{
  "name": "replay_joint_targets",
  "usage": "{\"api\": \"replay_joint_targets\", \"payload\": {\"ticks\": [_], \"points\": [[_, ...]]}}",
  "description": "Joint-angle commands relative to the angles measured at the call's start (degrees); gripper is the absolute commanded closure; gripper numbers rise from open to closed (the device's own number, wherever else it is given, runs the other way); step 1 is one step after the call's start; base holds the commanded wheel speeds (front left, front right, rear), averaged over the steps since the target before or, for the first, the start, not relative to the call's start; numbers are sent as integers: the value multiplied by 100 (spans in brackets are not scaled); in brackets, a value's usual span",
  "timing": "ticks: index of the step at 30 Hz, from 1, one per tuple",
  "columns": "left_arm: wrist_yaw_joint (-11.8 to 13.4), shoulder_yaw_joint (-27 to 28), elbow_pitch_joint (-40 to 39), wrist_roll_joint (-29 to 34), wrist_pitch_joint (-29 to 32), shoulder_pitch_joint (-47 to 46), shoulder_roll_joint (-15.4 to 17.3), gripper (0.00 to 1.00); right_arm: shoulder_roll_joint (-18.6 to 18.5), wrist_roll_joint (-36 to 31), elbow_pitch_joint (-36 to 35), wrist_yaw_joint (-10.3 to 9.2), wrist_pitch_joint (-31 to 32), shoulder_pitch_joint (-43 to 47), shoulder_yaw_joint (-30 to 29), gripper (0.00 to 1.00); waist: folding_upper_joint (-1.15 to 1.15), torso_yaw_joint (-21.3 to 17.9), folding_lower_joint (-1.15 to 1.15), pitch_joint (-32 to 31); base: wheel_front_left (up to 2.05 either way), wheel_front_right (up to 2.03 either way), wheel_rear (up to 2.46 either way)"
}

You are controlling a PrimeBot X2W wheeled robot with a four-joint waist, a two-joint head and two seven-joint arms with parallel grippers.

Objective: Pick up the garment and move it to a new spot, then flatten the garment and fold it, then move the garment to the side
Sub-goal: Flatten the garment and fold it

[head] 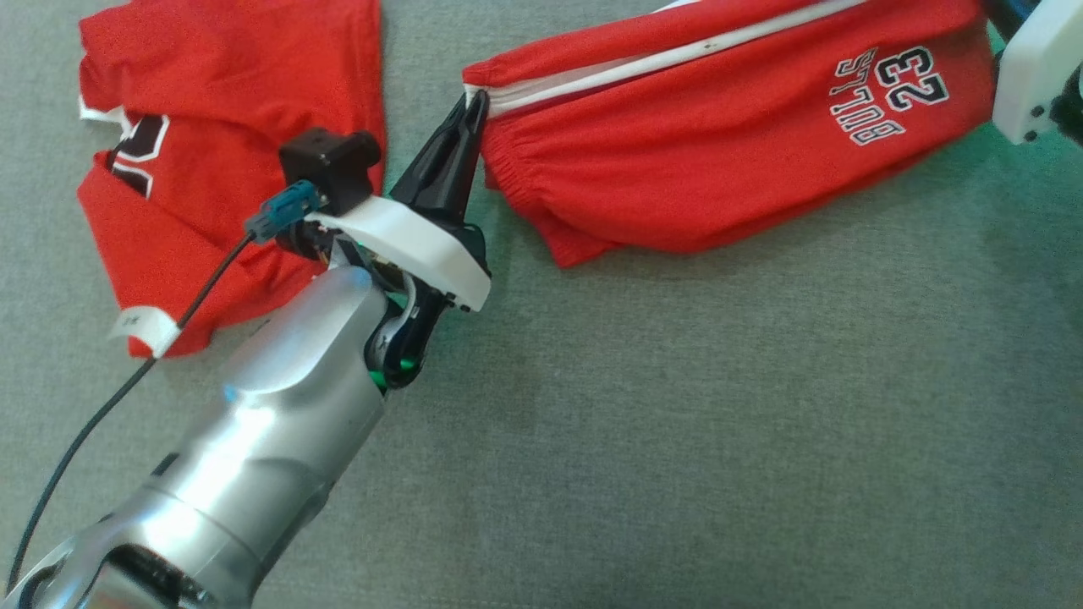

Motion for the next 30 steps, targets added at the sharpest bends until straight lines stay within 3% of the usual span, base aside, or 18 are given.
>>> {"api": "replay_joint_targets", "payload": {"ticks": [1,8,9,10,11,12,23,30], "points": [[-12,167,-51,38,-66,-238,108,100,-25,-20,-7,-5,-82,-101,2,100,0,52,-1,41,0,0,0],[-112,131,269,73,-164,-392,-134,100,47,78,293,-5,-325,-335,281,100,0,155,-1,135,0,0,0],[-121,131,311,76,-173,-419,-160,100,55,82,352,-5,-384,-375,302,84,0,161,-1,152,0,0,0],[-131,127,353,80,-178,-447,-181,84,71,88,412,-5,-434,-407,326,0,0,164,-1,168,0,0,0],[-139,119,397,88,-181,-473,-198,28,94,114,481,-5,-442,-421,350,0,0,164,-1,181,0,0,0],[-146,113,438,93,-185,-495,-213,0,117,138,538,-5,-422,-423,391,0,0,161,-1,189,0,0,0],[-132,133,851,317,-321,-469,-53,0,423,545,1174,-5,-170,-116,636,0,0,-133,-1,-266,0,0,0],[-72,445,793,312,-362,-296,131,0,548,776,1182,-5,-693,25,580,0,0,-341,-1,-726,0,0,0]]}}
